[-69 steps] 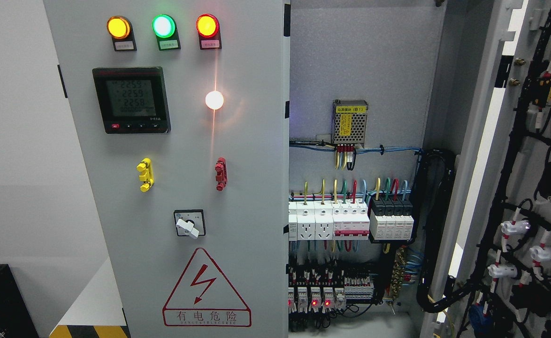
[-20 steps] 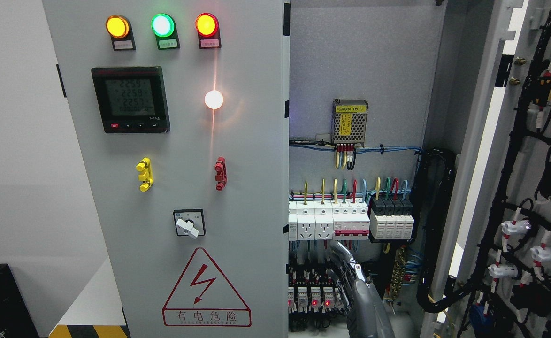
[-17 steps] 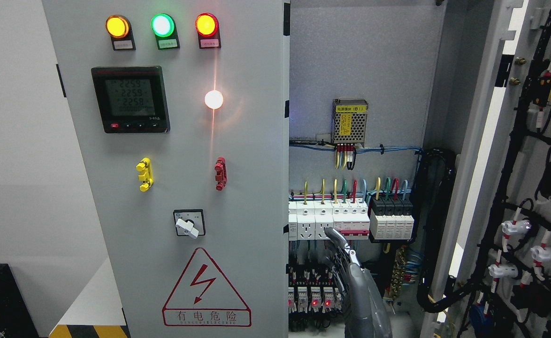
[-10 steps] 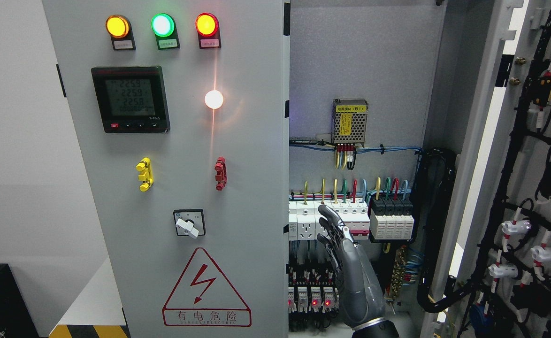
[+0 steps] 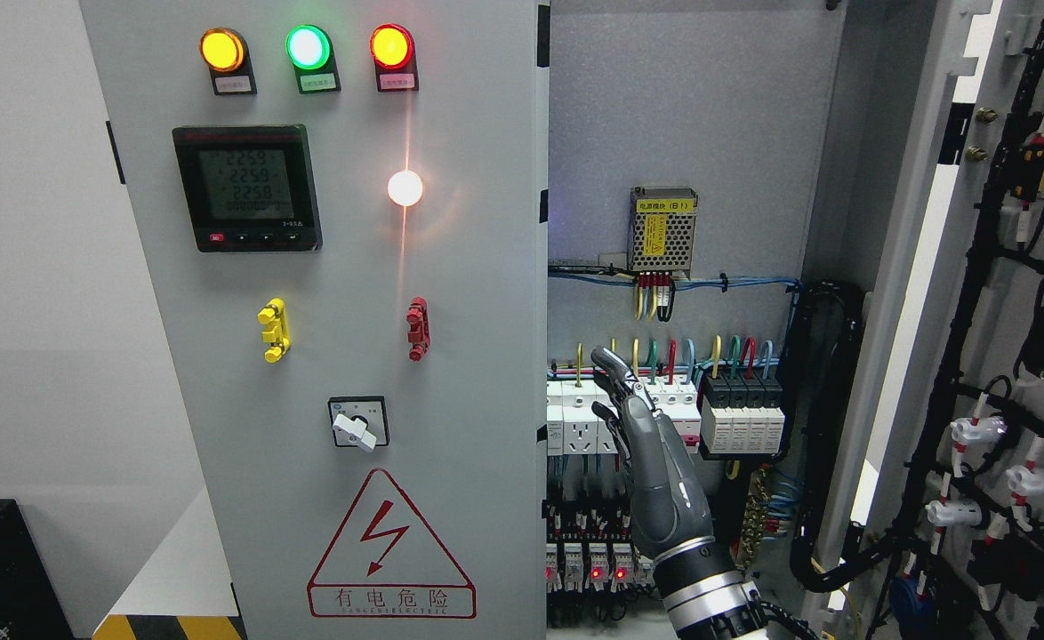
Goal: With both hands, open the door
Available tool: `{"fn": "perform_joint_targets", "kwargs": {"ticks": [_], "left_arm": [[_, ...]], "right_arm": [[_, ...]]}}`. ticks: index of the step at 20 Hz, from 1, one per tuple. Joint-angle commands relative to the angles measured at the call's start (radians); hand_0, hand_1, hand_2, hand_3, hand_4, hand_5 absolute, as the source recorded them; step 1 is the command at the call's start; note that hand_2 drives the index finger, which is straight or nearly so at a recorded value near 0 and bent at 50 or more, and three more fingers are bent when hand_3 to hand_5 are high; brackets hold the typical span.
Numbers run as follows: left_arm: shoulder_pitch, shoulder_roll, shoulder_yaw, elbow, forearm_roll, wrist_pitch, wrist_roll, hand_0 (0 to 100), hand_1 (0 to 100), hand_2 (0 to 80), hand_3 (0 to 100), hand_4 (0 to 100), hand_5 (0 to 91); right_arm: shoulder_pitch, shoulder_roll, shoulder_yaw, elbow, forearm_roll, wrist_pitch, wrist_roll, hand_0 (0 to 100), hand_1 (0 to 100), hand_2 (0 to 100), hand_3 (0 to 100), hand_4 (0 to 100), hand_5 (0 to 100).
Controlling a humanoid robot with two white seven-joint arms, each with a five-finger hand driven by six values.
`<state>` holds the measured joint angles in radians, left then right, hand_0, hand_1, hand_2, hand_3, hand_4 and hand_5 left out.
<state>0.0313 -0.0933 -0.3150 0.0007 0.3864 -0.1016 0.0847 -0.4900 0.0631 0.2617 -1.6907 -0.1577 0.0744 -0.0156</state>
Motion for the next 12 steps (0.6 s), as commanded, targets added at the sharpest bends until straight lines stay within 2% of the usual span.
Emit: {"fn": "perform_joint_targets", "kwargs": {"ticks": [1, 3, 5, 8, 12], "left_arm": [[0.004, -0.005, -0.001, -0.002, 0.000, 0.005, 0.000, 0, 0, 0.0, 0, 0, 0.0], [0.002, -0.006, -0.001, -0.002, 0.000, 0.005, 0.000, 0, 0, 0.0, 0, 0, 0.0], [0.004, -0.005, -0.001, -0.002, 0.000, 0.005, 0.000, 0, 0, 0.0, 0, 0, 0.0], [0.002, -0.006, -0.001, -0.002, 0.000, 0.005, 0.000, 0, 0, 0.0, 0, 0, 0.0], [0.004, -0.005, -0.001, -0.002, 0.000, 0.005, 0.000, 0, 0, 0.0, 0, 0, 0.0]], "right_arm": [[-0.062, -0.002, -0.032, 0.140, 0.000, 0.004, 0.003, 19, 0, 0, 0, 0, 0], [-0.070, -0.002, -0.032, 0.148, 0.000, 0.004, 0.025, 19, 0, 0, 0, 0, 0], [-0.070, -0.002, -0.032, 0.148, 0.000, 0.005, 0.068, 19, 0, 0, 0, 0, 0], [-0.081, -0.002, -0.047, 0.151, -0.009, 0.018, 0.074, 19, 0, 0, 0, 0, 0], [-0.099, -0.005, -0.062, 0.154, -0.097, 0.045, 0.074, 19, 0, 0, 0, 0, 0]]}}
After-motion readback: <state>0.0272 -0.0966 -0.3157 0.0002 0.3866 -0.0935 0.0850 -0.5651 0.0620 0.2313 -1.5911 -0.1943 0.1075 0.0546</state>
